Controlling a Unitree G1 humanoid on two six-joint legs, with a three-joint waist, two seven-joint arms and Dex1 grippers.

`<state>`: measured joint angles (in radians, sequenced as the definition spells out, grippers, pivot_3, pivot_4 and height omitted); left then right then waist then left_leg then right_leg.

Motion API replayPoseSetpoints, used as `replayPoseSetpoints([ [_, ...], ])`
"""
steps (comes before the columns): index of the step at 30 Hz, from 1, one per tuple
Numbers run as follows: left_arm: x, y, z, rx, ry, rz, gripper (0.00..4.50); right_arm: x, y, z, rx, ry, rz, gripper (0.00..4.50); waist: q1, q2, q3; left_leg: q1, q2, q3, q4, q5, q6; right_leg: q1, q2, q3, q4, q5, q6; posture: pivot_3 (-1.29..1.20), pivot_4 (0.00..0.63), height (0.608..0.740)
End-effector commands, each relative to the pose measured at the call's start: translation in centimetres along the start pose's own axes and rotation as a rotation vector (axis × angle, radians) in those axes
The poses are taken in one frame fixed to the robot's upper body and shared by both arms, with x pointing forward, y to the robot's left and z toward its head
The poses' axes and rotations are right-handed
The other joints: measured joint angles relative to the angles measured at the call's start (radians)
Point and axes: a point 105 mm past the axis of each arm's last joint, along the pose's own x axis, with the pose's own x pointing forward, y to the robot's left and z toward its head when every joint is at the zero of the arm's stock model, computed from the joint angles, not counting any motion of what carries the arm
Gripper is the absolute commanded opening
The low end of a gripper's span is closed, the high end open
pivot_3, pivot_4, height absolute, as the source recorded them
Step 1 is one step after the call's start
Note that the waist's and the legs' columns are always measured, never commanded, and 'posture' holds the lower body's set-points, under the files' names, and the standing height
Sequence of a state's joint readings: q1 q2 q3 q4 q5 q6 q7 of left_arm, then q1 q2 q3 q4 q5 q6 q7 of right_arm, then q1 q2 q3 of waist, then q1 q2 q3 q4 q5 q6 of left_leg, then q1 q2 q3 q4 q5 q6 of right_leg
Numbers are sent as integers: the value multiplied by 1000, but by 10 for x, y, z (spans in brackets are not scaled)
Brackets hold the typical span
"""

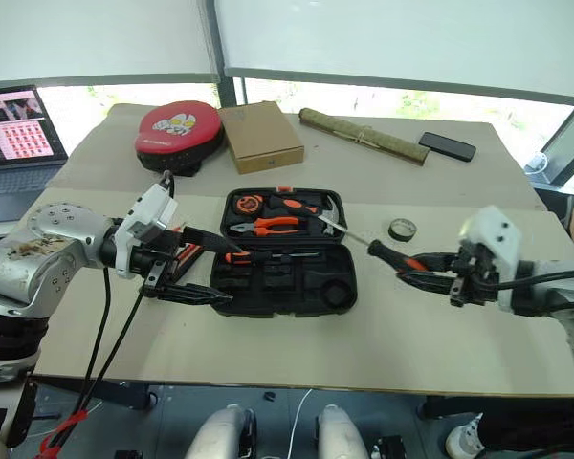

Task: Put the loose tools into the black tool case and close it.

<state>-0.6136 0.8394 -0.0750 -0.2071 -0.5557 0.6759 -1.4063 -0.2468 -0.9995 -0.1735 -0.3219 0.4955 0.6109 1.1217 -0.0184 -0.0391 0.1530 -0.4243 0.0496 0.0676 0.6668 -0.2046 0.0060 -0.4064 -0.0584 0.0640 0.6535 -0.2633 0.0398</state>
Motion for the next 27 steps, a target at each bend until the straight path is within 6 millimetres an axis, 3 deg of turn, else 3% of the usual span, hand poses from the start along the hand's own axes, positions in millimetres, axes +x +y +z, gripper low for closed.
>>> replayPoseSetpoints([
  [1,-5,1,10,64,-8,19,4500,43,-4,16,-215,9,94,1038,-2,0,0,0,0,0,0,0,0,0,0,0,0,0,0,0,150,740],
  [5,-8,7,10,62,-9,54,4500,71,-17,4,-397,106,140,1038,8,0,1,-1,0,1,0,0,0,-2,0,0,1,1,-2,0,150,740],
  [8,-9,8,9,61,-8,69,4500,82,-25,-1,-415,130,170,1038,18,0,1,-7,0,1,1,0,0,-7,0,-1,1,1,-2,0,150,740],
  [11,-9,9,9,60,-9,78,4500,87,-31,-6,-437,150,177,1038,17,0,1,-17,0,1,3,0,0,-18,-1,-1,4,1,-2,0,150,740],
  [18,-7,10,10,66,-13,85,4500,103,-36,-5,-402,130,173,1038,8,0,1,-16,0,0,4,0,0,-17,0,-1,7,1,-2,0,150,740],
  [27,-5,12,11,83,-17,83,4500,108,-37,-2,-398,125,170,1038,6,0,1,-16,0,0,4,0,0,-17,0,-2,8,1,-2,0,150,740],
])
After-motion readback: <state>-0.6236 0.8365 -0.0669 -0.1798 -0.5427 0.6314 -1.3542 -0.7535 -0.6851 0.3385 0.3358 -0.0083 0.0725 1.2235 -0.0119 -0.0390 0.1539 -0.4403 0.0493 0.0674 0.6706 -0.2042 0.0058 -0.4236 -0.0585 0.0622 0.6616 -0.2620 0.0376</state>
